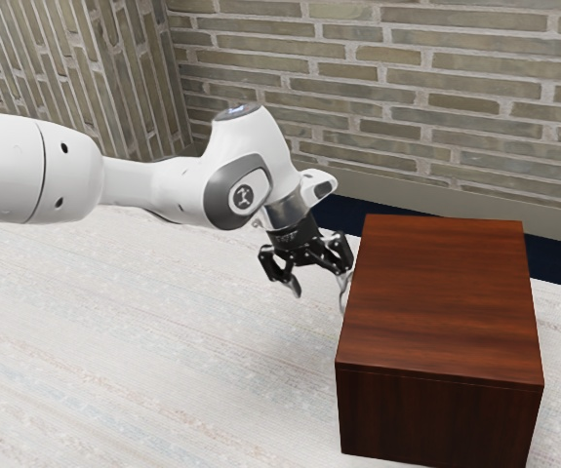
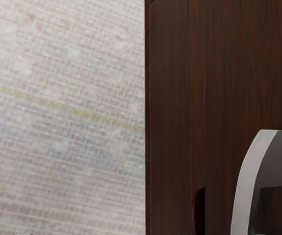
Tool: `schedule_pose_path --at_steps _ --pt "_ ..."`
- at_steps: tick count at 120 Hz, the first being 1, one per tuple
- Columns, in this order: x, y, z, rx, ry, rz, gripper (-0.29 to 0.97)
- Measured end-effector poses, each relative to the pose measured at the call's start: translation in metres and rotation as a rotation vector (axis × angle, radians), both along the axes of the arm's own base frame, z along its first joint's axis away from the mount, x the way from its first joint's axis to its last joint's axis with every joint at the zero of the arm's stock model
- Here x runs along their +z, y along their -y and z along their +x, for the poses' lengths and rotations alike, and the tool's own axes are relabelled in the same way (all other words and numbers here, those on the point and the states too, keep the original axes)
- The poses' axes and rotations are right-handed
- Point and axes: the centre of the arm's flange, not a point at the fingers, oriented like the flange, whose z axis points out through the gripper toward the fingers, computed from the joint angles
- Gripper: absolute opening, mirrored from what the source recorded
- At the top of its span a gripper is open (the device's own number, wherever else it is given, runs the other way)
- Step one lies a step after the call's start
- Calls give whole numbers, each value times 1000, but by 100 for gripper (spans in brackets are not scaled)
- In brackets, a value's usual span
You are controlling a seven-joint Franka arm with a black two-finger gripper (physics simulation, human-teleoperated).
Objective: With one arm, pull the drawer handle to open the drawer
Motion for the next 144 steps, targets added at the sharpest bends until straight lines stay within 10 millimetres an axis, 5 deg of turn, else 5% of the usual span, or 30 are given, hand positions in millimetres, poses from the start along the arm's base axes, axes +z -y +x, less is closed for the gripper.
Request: schedule_pose_path --at_steps 74,144 --pt "-5 -8 -3 15 -17 8 49" --pt "-8 -42 -19 54 -57 39 49"
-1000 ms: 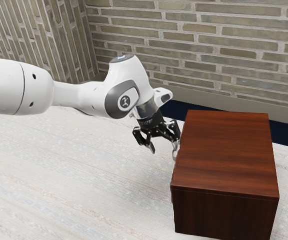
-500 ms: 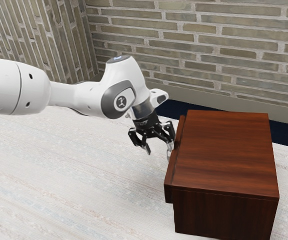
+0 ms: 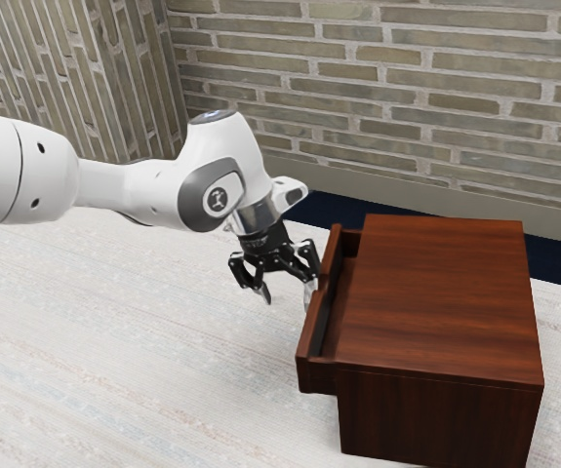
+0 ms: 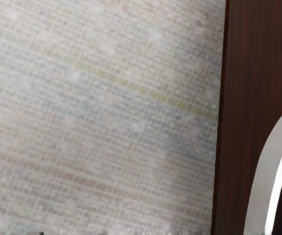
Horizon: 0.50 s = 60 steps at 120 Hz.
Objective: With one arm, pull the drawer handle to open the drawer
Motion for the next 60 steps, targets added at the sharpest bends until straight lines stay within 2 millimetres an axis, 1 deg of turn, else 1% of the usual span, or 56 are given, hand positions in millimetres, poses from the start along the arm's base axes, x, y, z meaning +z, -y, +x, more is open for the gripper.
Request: schedule_pose_path --at_steps 34,60 --pt "-2 -21 -9 21 -18 16 49" --pt "2 -37 -15 29 -20 23 49"
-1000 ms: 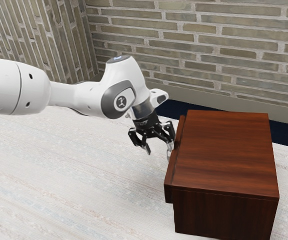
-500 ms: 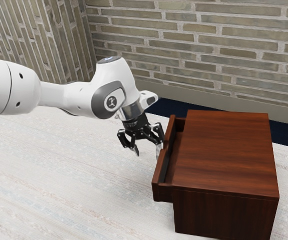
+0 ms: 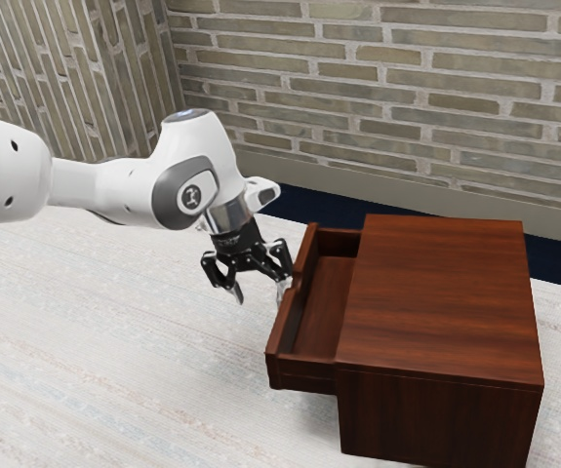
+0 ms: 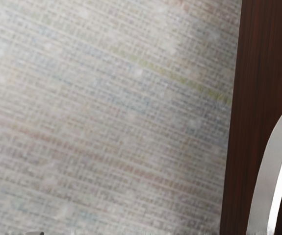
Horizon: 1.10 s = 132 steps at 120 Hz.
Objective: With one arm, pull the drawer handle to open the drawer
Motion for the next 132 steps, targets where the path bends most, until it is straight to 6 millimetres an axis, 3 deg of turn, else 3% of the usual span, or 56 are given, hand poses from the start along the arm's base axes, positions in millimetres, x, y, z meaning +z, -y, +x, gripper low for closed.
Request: schedule_pose_path --at_steps 72,132 --pt "2 -30 -8 -34 -18 23 49" --pt "3 -73 -19 -34 -41 29 49"
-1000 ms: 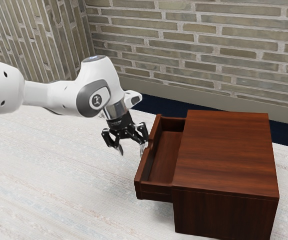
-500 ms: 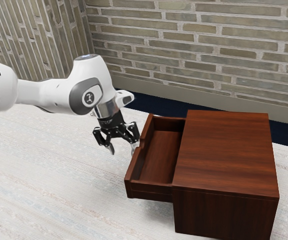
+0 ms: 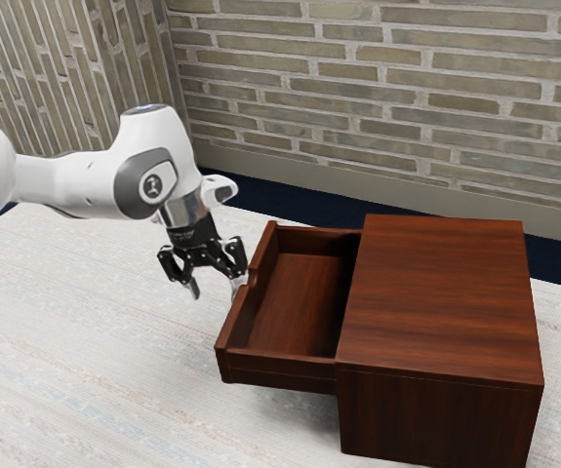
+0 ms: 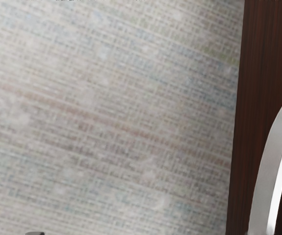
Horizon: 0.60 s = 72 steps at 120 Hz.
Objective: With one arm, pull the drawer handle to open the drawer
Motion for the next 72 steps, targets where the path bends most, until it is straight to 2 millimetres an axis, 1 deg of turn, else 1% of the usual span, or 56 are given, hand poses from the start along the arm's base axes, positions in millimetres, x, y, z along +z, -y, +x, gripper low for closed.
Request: schedule_pose_path --at_steps 23,30,38,48,60,68,72 --pt "9 -3 0 -19 14 -3 48" --pt "13 -7 1 -18 22 -3 49" --pt "24 -17 3 -9 40 -4 49" --pt "38 -37 6 17 61 -4 49" --pt "67 -64 14 52 100 -9 51" --pt "111 -79 16 64 164 -3 56" --pt "140 -87 18 67 204 4 57"
